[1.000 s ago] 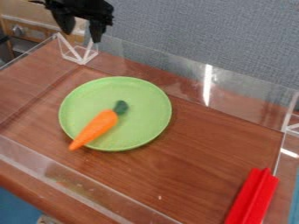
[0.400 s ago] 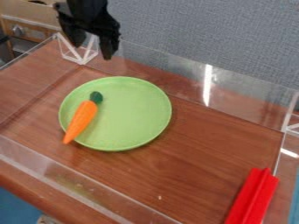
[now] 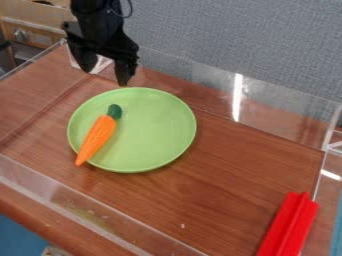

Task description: Put the carrot on the left side

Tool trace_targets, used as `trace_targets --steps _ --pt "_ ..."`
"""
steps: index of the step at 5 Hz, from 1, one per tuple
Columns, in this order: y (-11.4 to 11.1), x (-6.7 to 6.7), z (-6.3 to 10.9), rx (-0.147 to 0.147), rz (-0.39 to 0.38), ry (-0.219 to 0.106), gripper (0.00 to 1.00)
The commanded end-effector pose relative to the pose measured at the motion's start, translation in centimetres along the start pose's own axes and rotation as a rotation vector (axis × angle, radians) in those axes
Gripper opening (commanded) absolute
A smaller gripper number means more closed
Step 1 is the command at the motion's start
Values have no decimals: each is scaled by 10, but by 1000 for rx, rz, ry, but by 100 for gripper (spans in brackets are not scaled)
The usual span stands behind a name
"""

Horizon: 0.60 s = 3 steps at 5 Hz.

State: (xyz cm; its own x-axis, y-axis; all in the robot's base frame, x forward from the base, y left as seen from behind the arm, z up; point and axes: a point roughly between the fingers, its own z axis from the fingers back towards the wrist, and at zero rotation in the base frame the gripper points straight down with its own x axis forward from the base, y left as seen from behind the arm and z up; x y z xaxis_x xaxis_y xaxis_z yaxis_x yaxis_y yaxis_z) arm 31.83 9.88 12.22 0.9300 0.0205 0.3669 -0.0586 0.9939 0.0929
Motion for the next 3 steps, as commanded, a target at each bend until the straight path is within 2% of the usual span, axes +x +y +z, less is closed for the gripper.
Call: trace_targets --steps 1,2,3 --pt "3 -2 15 15 26 -50 100" --pt "7 -10 17 18 55 -51 100" --pt "3 -6 25 -10 2 -55 100"
